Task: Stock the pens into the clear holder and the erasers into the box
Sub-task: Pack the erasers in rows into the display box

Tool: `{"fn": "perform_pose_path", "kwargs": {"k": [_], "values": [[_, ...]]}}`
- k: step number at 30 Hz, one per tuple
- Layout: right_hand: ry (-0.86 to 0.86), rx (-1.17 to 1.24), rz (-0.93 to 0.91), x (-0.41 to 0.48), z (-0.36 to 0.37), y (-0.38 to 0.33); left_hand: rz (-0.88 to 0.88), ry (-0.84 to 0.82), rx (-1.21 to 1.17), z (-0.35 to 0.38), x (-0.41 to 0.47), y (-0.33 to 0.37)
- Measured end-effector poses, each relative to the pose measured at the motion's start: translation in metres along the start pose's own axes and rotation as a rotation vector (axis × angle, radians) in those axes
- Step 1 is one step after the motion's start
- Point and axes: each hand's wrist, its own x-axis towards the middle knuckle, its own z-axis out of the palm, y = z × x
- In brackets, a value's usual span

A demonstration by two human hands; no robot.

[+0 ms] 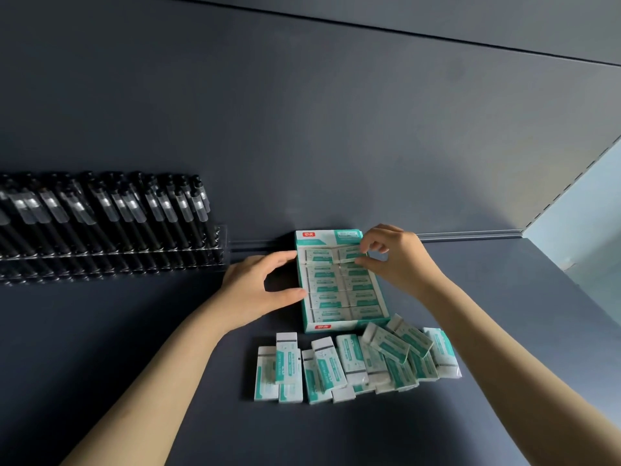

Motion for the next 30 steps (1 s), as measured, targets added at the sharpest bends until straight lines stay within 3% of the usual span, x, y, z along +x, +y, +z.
{"fn": "perform_pose_path", "kwargs": {"k": [3,11,20,26,30], "values": [[0.049,-0.055,-0.052,0.0,0.009,0.005,0.003,0.002,-0.002,0.0,-0.001,0.001],[0.01,-0.018,0.086,-0.007,0.0,0.001,0.009,0.001,-0.007,-0.002,-0.004,0.007],[0.065,0.388,0.381,-0.122,-0.038,-0.032,0.042,0.005,-0.002,-0.002,-0.005,0.009],[-0.12,0.267,0.367,-0.141,-0.046,-0.026,0.03,0.017,0.006,-0.001,-0.006,0.01],[-0.101,0.17,0.394,-0.141,-0.044,-0.025,0.025,0.016,0.012,0.0,-0.008,0.014]]}}
